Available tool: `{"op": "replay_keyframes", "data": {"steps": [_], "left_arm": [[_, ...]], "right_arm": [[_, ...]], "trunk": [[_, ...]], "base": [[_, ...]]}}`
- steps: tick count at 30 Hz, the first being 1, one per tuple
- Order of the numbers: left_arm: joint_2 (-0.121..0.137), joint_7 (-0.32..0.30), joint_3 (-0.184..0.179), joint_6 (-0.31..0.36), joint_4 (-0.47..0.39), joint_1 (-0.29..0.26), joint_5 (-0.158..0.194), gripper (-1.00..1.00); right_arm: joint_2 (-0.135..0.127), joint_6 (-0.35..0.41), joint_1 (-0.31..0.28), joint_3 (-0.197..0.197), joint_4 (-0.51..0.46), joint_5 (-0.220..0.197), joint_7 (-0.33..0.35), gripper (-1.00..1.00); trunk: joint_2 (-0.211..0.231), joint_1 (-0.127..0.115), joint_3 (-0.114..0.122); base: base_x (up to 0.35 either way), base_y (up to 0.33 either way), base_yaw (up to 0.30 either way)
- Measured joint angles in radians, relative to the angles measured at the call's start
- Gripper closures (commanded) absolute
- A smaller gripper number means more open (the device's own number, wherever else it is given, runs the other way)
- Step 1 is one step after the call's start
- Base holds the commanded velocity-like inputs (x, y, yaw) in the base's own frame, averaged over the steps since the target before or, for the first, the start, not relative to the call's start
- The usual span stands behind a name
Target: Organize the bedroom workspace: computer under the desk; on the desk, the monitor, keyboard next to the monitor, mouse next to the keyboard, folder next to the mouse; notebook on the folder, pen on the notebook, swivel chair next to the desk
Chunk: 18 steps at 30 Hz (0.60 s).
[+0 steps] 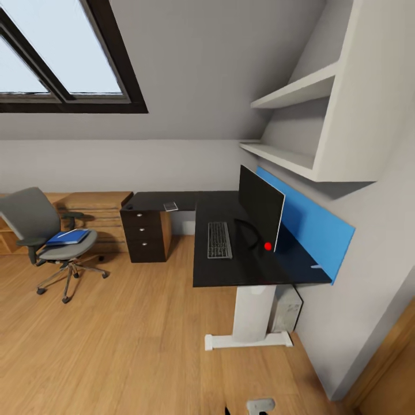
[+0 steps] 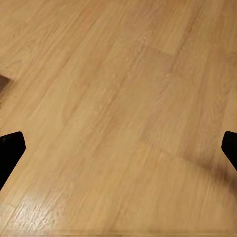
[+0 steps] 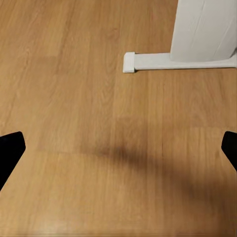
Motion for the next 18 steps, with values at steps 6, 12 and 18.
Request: {"op": "replay_keyframes", "data": {"steps": [6,12,18], "left_arm": [[-0.001,0.000,0.000,-0.001,0.009,-0.001,-0.001,-1.00],[-0.004,0.000,-0.004,-0.008,0.010,0.000,-0.002,-1.00],[-0.005,0.000,-0.007,-0.008,0.019,-0.001,-0.003,-1.00]], "right_arm": [[0.000,-0.002,0.004,-0.001,0.000,-0.006,0.001,-1.00],[0.000,-0.147,0.010,-0.001,0.004,-0.010,0.001,-1.00],[0.000,-0.159,0.012,0.001,0.006,-0.002,-0.002,-1.00]], "trunk": [[0.021,-0.012,0.010],[0.021,-0.012,0.010],[0.021,-0.012,0.009]], "base": [[0.000,0.000,0.000],[0.000,0.086,0.056],[0.094,0.297,0.074]]}}
